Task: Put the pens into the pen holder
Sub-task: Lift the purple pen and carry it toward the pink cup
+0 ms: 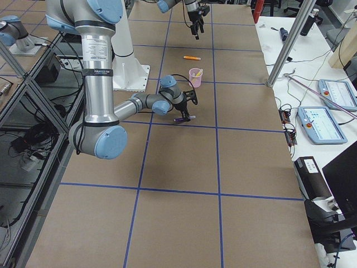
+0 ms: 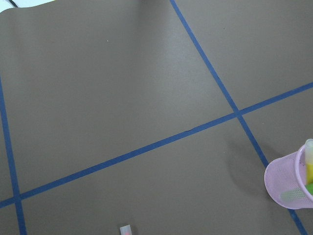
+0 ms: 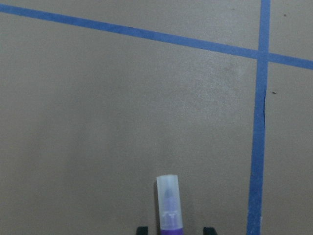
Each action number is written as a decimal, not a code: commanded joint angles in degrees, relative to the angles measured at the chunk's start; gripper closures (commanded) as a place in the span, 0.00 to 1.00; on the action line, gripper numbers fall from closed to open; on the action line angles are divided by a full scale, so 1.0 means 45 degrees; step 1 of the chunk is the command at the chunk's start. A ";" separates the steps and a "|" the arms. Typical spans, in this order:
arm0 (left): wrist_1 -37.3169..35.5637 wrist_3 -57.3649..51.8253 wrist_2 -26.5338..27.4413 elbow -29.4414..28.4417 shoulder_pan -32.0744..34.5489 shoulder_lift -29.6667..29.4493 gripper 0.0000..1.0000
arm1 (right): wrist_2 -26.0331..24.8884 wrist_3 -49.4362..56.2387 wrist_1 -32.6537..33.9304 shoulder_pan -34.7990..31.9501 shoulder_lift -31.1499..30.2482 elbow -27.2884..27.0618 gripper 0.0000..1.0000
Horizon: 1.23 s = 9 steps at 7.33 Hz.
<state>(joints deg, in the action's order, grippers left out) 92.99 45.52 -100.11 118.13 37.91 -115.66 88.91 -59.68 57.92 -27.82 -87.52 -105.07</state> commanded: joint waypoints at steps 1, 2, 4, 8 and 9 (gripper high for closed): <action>0.0000 0.0001 0.0000 0.0000 0.0013 0.0019 0.01 | 0.0008 0.0000 0.0000 0.0009 -0.0005 0.0066 0.55; 0.0000 -0.0018 0.0000 0.0000 0.0013 0.0019 0.01 | 0.0009 -0.0020 -0.0020 0.0009 0.0014 0.0047 0.65; 0.0000 0.0001 0.0000 0.0000 0.0013 0.0019 0.01 | 0.0009 -0.0020 -0.0020 0.0009 0.0054 0.0028 1.00; 0.0000 -0.0018 0.0000 0.0000 0.0013 0.0019 0.01 | -0.0166 -0.0039 -0.0059 -0.0339 0.0675 -0.0750 1.00; 0.0000 0.0001 -0.0019 0.0000 0.0013 0.0019 0.01 | -0.1269 -0.0175 -0.0368 -0.0381 0.1452 -0.1005 1.00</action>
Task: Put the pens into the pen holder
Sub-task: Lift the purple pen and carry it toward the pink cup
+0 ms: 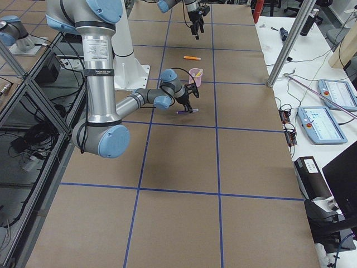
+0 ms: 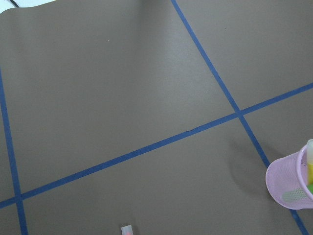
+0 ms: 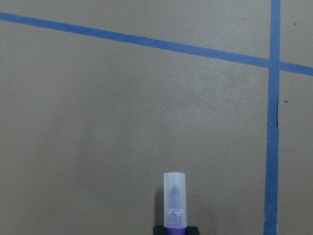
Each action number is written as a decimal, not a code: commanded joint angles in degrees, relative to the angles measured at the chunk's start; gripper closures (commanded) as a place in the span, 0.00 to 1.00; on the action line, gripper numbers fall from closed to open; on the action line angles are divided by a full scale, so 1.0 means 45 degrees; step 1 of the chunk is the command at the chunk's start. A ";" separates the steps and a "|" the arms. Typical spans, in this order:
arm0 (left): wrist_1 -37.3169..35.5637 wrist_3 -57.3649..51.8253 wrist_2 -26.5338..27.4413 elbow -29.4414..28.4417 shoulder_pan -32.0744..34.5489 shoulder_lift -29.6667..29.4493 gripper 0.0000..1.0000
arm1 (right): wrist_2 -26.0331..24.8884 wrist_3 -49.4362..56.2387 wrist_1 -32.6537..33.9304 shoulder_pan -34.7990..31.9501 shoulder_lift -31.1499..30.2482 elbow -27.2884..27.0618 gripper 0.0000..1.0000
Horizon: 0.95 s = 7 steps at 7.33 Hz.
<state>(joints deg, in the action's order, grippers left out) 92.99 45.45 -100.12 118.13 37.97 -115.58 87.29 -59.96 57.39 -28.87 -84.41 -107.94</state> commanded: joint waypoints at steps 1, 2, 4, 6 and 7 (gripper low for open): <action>0.0000 0.0016 -0.0016 -0.0019 0.0000 0.0000 0.01 | -0.2120 -0.1564 -0.0428 -0.0088 0.1853 -0.0310 1.00; 0.0000 0.0016 -0.0016 -0.0020 0.0000 0.0000 0.01 | -0.3099 -0.2429 -0.0371 0.0145 0.2425 -0.0251 1.00; 0.0000 0.0016 -0.0016 -0.0039 -0.0020 0.0000 0.01 | -0.6976 -0.2594 -0.0333 0.1683 0.3983 0.0214 1.00; 0.0000 0.0016 -0.0016 -0.0059 -0.0039 0.0020 0.01 | -0.8593 -0.2633 -0.0312 0.2139 0.4986 0.1170 1.00; 0.0000 0.0016 -0.0016 -0.0059 -0.0039 0.0020 0.01 | -0.8984 -0.2633 -0.0312 0.2139 0.5550 0.1813 1.00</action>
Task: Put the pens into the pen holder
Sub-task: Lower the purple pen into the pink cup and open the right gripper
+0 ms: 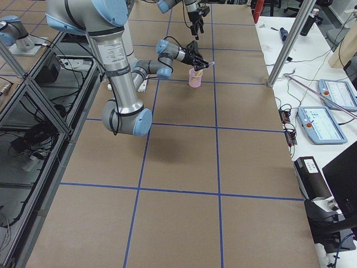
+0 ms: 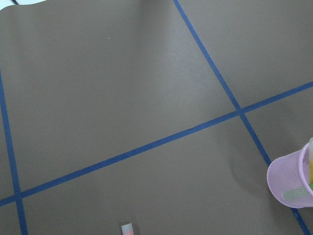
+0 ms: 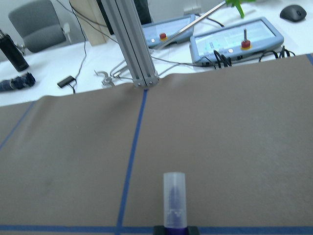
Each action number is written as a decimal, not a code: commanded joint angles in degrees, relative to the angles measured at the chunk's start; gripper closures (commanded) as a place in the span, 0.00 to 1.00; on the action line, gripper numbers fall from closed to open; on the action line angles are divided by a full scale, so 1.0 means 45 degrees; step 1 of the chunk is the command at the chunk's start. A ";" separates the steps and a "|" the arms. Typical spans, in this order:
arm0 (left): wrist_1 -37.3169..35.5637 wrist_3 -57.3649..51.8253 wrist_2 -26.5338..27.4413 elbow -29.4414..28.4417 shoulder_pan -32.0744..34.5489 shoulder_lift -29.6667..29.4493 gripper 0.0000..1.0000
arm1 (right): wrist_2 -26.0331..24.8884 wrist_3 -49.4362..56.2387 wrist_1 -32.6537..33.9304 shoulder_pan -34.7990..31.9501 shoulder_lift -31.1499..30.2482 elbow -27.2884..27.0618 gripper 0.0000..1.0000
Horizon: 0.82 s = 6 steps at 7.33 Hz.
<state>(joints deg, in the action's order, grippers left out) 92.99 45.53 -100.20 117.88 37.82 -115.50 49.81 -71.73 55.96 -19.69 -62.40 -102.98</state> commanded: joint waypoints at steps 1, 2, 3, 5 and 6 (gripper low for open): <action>0.0019 0.0000 0.0000 -0.0004 -0.0026 0.0004 0.01 | -0.1047 -0.0016 0.0005 0.0176 0.1109 0.1374 1.00; 0.0019 0.0000 0.0000 -0.0023 -0.0026 0.0023 0.01 | -0.1611 -0.0306 0.0044 0.0371 0.1461 0.2096 1.00; 0.0019 0.0000 0.0000 -0.0042 -0.0026 0.0023 0.01 | -0.2332 -0.0367 0.0044 0.0643 0.1697 0.2432 1.00; 0.0039 -0.0019 0.0000 -0.0140 -0.0026 0.0004 0.01 | -0.3000 -0.0426 0.0044 0.1229 0.1699 0.2494 1.00; 0.0078 -0.0019 0.0000 -0.0160 -0.0026 0.0004 0.01 | -0.3468 -0.0581 0.0044 0.1483 0.1699 0.2746 1.00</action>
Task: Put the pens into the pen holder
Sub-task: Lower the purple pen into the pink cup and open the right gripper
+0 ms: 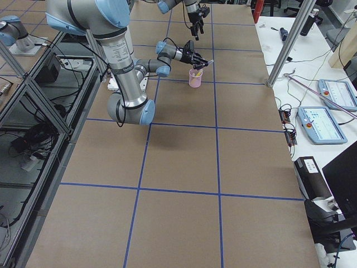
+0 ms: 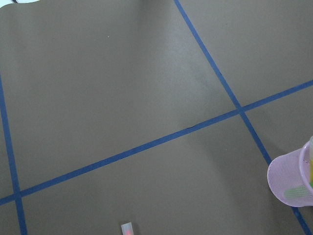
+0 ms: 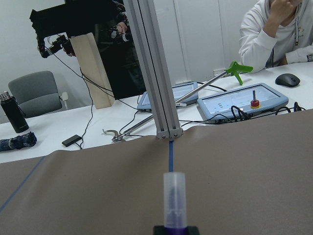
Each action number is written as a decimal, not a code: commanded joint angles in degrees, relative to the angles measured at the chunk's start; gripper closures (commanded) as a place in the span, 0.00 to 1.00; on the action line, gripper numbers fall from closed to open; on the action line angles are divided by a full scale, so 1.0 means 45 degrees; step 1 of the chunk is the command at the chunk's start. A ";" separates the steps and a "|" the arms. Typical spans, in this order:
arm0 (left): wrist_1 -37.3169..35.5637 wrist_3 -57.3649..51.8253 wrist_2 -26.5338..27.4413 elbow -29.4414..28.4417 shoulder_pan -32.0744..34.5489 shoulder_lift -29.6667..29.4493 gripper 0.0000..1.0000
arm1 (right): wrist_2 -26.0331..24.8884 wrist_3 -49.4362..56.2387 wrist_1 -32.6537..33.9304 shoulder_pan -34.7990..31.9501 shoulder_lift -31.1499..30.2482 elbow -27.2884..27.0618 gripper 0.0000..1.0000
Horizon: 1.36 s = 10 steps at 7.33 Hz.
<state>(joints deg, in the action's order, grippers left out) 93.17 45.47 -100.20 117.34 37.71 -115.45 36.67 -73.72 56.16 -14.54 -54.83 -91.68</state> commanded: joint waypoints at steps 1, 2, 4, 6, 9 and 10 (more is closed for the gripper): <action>0.0056 -0.0007 0.0000 -0.0060 0.0000 -0.0008 0.01 | -0.0765 -0.0354 0.0001 0.0515 -0.0004 0.0314 1.00; 0.0056 -0.0007 0.0000 -0.0060 0.0000 -0.0008 0.01 | -0.0825 -0.0376 -0.0019 0.0710 -0.0081 0.0315 1.00; 0.0056 -0.0007 0.0000 -0.0060 0.0000 -0.0009 0.01 | -0.1021 -0.0318 0.0020 0.0751 -0.0121 0.0315 0.12; 0.0056 -0.0007 0.0000 -0.0060 0.0000 -0.0028 0.01 | -0.0982 -0.0317 -0.0038 0.0751 -0.0043 0.0276 0.01; 0.0056 0.0109 0.0000 -0.0157 0.0000 -0.0028 0.01 | 0.0606 -0.0317 -0.0039 0.0170 -0.0023 -0.0715 0.01; 0.0056 0.0129 -0.0019 -0.0235 -0.0020 -0.0009 0.01 | 0.2418 -0.0317 0.0155 -0.0569 -0.0101 -0.0895 0.01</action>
<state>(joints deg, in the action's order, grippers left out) 93.42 45.83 -100.22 116.67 37.68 -115.56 39.15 -75.12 56.16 -13.78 -55.00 -94.04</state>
